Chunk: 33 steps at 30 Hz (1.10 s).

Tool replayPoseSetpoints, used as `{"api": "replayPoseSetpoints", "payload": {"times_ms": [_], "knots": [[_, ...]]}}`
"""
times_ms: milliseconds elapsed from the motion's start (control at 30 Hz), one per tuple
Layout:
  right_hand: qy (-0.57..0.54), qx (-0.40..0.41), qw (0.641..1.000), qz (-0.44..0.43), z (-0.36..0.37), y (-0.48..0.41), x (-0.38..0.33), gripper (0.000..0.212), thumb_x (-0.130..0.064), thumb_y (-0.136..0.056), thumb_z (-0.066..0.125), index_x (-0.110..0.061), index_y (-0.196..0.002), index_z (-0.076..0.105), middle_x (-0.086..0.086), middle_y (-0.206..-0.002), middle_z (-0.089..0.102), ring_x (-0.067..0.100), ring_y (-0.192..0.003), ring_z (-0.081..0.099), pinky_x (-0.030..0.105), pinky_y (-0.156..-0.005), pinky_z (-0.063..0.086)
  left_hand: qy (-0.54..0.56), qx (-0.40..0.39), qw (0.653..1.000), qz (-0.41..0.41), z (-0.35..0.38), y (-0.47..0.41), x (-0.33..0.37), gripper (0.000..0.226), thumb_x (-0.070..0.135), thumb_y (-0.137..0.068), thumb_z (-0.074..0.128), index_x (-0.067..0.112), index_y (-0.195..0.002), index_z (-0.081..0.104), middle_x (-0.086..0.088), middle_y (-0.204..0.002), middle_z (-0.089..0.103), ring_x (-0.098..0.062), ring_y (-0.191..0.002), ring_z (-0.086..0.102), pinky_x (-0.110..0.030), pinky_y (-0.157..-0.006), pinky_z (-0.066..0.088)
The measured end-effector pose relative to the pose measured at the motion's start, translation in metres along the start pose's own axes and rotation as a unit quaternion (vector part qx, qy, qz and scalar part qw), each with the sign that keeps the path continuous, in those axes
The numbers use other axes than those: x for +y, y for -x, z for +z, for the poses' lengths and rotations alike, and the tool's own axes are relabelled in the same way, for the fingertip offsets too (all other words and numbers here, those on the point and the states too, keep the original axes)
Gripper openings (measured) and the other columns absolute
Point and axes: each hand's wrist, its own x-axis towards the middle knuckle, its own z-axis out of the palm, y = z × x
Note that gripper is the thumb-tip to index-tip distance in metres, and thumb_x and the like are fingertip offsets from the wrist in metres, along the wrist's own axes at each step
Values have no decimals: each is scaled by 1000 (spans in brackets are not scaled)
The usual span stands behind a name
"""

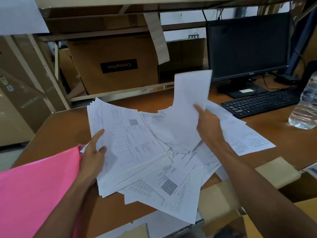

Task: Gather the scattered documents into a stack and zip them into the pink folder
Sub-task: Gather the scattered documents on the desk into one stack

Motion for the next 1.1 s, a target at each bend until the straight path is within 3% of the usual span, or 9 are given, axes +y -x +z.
{"api": "replayPoseSetpoints", "payload": {"times_ms": [100,167,267,333,467,600,700,800,1100], "knots": [[43,235,962,-135,-13,1,9,47,-1,-94,46,-5,-140,56,24,-114,67,40,-104,62,50,-87,50,3,-2,1000,-1,0,0,1,59,5,-103,48,47,-144,45,10,-157,40,-46,-134,45,-64,-105,41],[71,261,933,-239,-16,2,10,46,5,-91,46,-3,-135,61,19,-134,62,37,-125,54,52,-101,40,-2,-3,1000,-6,0,0,3,59,5,-103,47,47,-144,45,10,-157,40,-49,-134,44,-65,-105,39],[65,160,911,-374,-6,3,-6,53,15,-81,49,-7,-125,70,8,-149,53,34,-141,44,53,-111,32,-8,-5,1000,-14,1,1,5,58,5,-103,46,46,-143,45,9,-156,42,-51,-130,47,-61,-95,49],[80,-12,907,-413,9,10,-16,47,3,-85,58,-21,-123,72,2,-156,45,33,-149,32,55,-116,28,-13,-2,1000,-10,0,3,7,58,5,-103,46,48,-142,46,10,-155,41,-49,-125,51,-58,-88,53],[-124,-365,896,-218,17,26,-17,30,-23,-104,54,-36,-125,72,-19,-162,30,11,-153,20,43,-122,26,-16,3,1000,1,-1,2,5,59,4,-103,46,47,-143,46,11,-159,37,-28,-98,64,-48,-79,55],[-350,-275,893,-65,9,22,-14,22,-29,-104,55,-32,-118,72,-19,-141,57,10,-132,53,35,-104,46,-29,8,1000,6,0,-1,1,58,4,-103,47,46,-144,46,12,-160,35,-22,-71,57,-26,-51,44],[-290,-263,920,-30,13,18,-8,29,-32,-105,52,-37,-133,52,-11,-140,56,14,-125,57,31,-95,47,-30,8,999,8,0,-2,0,58,3,-103,46,44,-144,47,10,-159,37,-16,-60,50,-17,-39,36],[-159,-322,931,-65,23,19,-2,45,-34,-105,50,-33,-149,43,-1,-155,44,21,-139,44,38,-111,38,-30,7,999,10,-1,0,1,58,4,-103,46,44,-144,46,10,-159,37,-17,-58,48,-17,-38,35],[40,-346,932,-97,21,17,3,47,-59,-103,33,-49,-149,35,-12,-166,22,23,-155,13,50,-123,6,-24,6,1000,4,0,1,4,57,3,-103,45,44,-143,47,9,-159,37,-18,-56,46,-17,-36,35]]}}
